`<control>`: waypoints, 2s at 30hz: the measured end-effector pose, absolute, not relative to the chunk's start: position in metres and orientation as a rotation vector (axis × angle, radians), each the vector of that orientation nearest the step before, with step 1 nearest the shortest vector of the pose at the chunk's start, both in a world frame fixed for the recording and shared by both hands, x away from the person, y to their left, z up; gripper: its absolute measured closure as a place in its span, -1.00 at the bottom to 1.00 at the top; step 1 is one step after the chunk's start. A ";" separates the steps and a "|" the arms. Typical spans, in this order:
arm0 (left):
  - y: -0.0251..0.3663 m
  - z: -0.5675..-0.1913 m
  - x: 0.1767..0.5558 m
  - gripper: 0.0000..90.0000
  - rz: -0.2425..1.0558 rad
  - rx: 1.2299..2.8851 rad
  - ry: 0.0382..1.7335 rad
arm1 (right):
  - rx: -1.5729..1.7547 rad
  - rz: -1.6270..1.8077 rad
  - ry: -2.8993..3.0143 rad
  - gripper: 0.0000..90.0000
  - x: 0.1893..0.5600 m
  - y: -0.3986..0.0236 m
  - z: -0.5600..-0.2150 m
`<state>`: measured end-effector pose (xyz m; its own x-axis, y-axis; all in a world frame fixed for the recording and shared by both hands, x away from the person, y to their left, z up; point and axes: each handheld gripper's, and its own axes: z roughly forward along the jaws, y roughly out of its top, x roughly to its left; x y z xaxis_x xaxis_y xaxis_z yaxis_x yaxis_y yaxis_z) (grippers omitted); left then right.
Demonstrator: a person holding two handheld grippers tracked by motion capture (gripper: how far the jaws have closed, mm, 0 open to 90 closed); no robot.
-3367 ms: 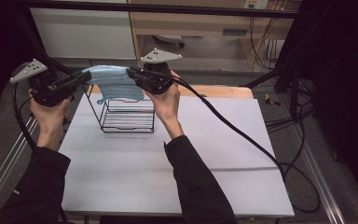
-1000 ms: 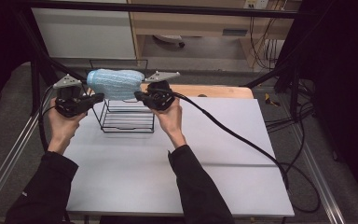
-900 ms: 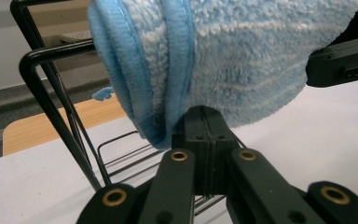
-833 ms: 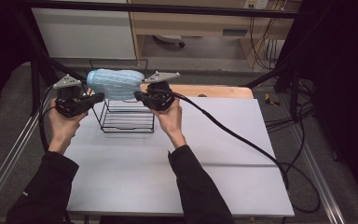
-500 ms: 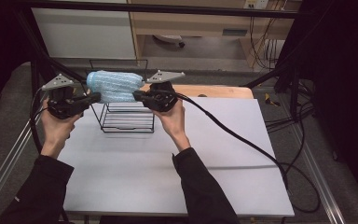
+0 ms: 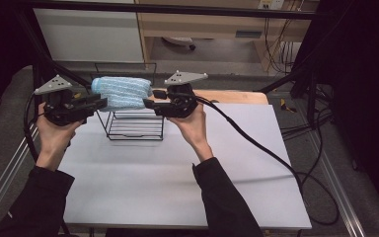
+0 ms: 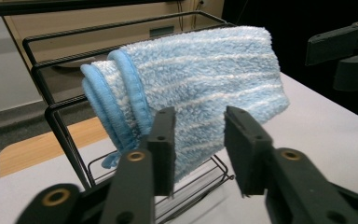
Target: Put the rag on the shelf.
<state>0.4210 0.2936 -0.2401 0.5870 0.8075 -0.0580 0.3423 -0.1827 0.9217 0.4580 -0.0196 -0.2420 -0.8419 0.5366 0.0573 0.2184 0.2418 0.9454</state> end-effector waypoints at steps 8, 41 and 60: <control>0.291 -0.245 0.406 -0.14 0.538 1.796 0.931 | 0.763 1.629 2.242 -0.39 0.450 -0.050 -0.248; 0.250 -0.374 0.382 -0.74 0.433 1.926 0.893 | 1.007 1.553 2.251 -0.98 0.396 -0.209 -0.346; 0.253 -0.431 0.372 -0.74 0.374 2.002 0.920 | 1.136 1.446 2.322 -0.98 0.370 -0.260 -0.431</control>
